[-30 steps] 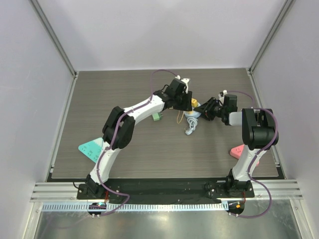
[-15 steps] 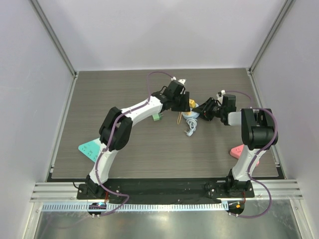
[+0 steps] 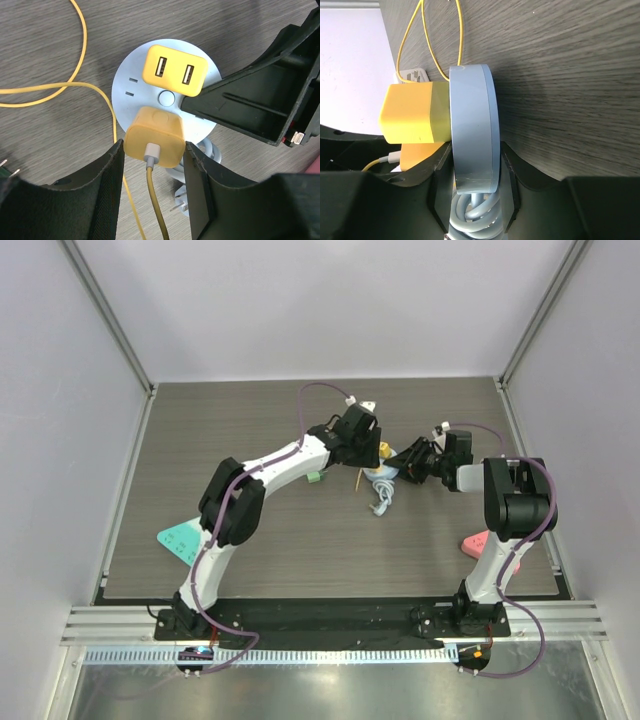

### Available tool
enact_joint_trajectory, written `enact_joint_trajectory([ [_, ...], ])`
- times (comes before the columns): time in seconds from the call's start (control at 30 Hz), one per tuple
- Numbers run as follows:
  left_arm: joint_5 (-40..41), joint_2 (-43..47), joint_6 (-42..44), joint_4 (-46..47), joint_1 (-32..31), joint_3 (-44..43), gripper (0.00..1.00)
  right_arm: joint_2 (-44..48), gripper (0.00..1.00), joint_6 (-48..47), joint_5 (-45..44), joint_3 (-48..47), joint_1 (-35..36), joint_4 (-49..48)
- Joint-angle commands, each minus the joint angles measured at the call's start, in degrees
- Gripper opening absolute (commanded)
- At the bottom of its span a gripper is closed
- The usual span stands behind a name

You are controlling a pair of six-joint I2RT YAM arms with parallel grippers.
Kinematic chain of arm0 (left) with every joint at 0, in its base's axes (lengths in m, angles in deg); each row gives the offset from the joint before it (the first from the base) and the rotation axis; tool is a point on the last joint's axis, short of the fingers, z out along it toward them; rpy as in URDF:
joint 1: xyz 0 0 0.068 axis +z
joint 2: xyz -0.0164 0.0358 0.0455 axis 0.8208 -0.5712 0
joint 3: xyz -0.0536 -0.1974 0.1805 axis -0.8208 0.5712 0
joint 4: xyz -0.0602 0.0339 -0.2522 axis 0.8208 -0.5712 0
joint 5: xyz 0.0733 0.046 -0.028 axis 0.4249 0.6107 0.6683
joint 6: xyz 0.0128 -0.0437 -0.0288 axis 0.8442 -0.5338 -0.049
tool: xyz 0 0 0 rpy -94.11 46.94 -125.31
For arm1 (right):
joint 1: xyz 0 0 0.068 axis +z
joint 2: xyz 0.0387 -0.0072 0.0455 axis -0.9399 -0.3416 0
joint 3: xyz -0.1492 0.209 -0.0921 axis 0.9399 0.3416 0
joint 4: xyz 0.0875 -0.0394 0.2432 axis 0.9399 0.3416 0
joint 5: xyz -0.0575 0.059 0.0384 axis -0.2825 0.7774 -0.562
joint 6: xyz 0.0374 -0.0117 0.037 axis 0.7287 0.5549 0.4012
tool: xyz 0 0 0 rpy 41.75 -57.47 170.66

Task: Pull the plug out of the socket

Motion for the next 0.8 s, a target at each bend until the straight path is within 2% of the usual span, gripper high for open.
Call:
enact_joint_trajectory([
  [0.0,-0.3,7.1,-0.4,0.9,1.7,-0.2,0.00,-1.0,0.01,-1.2,-7.9,-0.9,-1.6,0.8],
  [0.07,3.6,7.0,1.0,-1.1,1.5,-1.0,0.00,-0.9,0.01,-1.2,-8.0,-0.9,-1.6,0.8],
  [0.2,4.0,7.7,-0.1,-1.8,2.0,0.0,0.00,-0.9,0.01,-1.3,-8.0,-0.8,-1.6,1.0],
  [0.33,-7.9,12.1,-9.4,11.8,6.1,9.6,0.00,-0.7,0.01,-1.5,-8.1,-0.9,-1.7,1.0],
  [0.47,0.6,14.3,-4.3,6.3,4.8,8.1,0.00,-0.8,0.01,-1.5,-8.0,-0.8,-1.7,1.0],
  [0.53,2.1,16.1,-2.8,4.9,4.2,9.3,0.00,-0.8,0.01,-1.5,-7.8,-0.8,-1.7,0.9],
  [0.77,7.3,30.1,1.1,-0.4,4.8,21.1,0.00,-0.7,0.01,-1.5,-7.0,-0.7,-2.1,0.3],
])
